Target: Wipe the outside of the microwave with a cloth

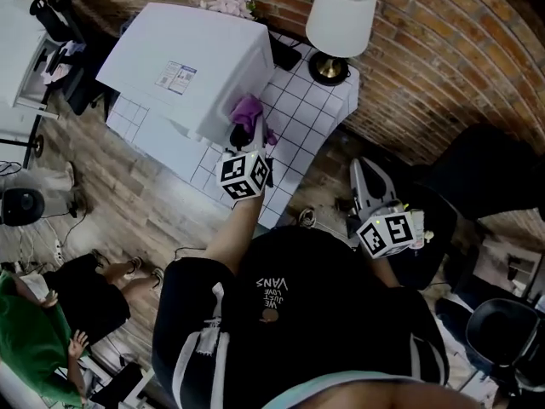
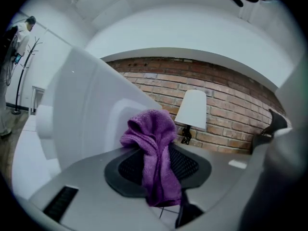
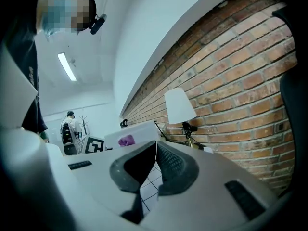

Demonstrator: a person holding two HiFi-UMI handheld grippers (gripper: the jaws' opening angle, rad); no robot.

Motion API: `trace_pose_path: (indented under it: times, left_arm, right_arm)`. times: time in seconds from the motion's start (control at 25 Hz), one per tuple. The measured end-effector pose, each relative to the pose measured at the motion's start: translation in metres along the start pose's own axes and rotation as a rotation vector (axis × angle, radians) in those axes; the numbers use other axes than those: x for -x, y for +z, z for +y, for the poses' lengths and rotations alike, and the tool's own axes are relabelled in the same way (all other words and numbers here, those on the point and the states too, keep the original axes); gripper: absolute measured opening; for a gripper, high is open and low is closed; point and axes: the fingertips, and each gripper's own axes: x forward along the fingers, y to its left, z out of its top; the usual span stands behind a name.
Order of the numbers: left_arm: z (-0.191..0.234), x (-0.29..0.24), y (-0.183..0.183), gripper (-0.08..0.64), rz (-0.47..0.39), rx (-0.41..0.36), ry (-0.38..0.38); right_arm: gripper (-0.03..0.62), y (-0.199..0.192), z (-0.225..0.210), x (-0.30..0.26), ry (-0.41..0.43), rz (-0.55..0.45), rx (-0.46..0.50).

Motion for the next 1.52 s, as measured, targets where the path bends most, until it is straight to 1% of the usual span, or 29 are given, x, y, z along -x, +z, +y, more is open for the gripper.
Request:
trace_pose_path:
  times: [0.2, 0.32, 0.48, 0.6, 0.8, 1.0, 1.12, 1.32, 1.52]
  left_arm:
    - [0.030, 0.045, -0.021, 0.141, 0.017, 0.033, 0.088]
    - [0.043, 0.065, -0.027, 0.141, 0.023, 0.044, 0.125]
    - [0.054, 0.074, -0.030, 0.141, 0.029, 0.068, 0.146]
    - [0.054, 0.065, -0.030, 0.141, 0.032, 0.073, 0.136]
    - [0.040, 0.036, -0.030, 0.141, 0.051, 0.102, 0.081]
    - [0.022, -0.008, -0.029, 0.141, 0.074, 0.112, 0.029]
    - [0.014, -0.038, -0.026, 0.141, 0.085, 0.106, 0.004]
    - [0.006, -0.085, -0.024, 0.141, 0.112, 0.139, -0.013]
    - [-0.005, -0.123, -0.026, 0.141, 0.140, 0.169, -0.021]
  right_arm:
    - [0.003, -0.012, 0.014, -0.008, 0.068, 0.026, -0.002]
    - [0.003, -0.016, 0.024, -0.014, 0.102, 0.049, -0.002]
    - [0.003, -0.018, 0.034, -0.020, 0.136, 0.053, -0.012]
    - [0.003, -0.016, 0.033, -0.021, 0.137, 0.048, -0.005]
    - [0.003, -0.009, 0.020, -0.014, 0.076, 0.030, -0.004]
    - [0.003, -0.002, -0.002, 0.001, -0.015, 0.018, -0.012]
    - [0.003, 0.000, -0.016, 0.010, -0.076, 0.006, -0.021]
    - [0.003, -0.003, -0.033, 0.026, -0.160, -0.019, -0.034]
    - [0.004, -0.002, -0.046, 0.040, -0.237, -0.016, -0.049]
